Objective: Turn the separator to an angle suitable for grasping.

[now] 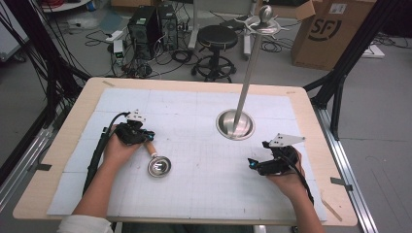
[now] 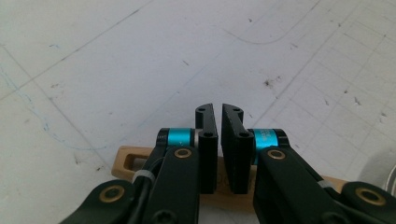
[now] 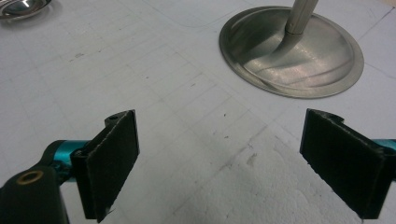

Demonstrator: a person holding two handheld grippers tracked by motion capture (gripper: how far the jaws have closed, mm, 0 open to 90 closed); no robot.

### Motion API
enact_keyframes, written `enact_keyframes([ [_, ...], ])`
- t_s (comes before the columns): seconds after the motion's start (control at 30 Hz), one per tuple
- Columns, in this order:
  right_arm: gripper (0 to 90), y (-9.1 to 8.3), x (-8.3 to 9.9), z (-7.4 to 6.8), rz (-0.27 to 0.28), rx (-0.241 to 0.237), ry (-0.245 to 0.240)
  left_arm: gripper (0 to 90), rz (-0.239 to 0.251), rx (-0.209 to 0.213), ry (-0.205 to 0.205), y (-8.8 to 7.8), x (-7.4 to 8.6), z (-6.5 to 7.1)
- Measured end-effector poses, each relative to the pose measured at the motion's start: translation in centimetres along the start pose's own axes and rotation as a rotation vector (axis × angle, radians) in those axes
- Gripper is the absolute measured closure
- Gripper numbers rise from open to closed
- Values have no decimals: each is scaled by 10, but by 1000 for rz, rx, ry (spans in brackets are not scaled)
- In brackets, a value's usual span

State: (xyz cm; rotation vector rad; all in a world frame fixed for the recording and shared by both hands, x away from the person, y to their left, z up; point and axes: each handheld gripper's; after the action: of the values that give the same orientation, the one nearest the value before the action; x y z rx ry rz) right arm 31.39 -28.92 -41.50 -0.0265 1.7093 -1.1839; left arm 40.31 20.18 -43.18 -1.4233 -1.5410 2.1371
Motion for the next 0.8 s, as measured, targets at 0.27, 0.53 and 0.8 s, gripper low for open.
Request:
enact_keyframes([
  [0.27,105,-2,1,-2,-1,3,-7,845,13,-21,-33,-3,5,-8],
  [0.53,105,-4,2,-2,-9,11,0,845,1,-19,-52,-1,10,-13],
  [0.8,105,-2,2,-2,-10,7,-6,844,21,-15,-60,-11,22,-12],
])
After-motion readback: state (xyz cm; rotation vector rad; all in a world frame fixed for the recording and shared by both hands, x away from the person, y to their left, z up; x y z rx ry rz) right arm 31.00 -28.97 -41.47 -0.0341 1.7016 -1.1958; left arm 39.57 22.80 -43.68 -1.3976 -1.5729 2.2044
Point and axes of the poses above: each handheld gripper's, and its own axes: y roughly forward along the jaws, x roughly out of its underside, z roughly to its right, and after that the axes turned 8 degrees about -z, right-handed
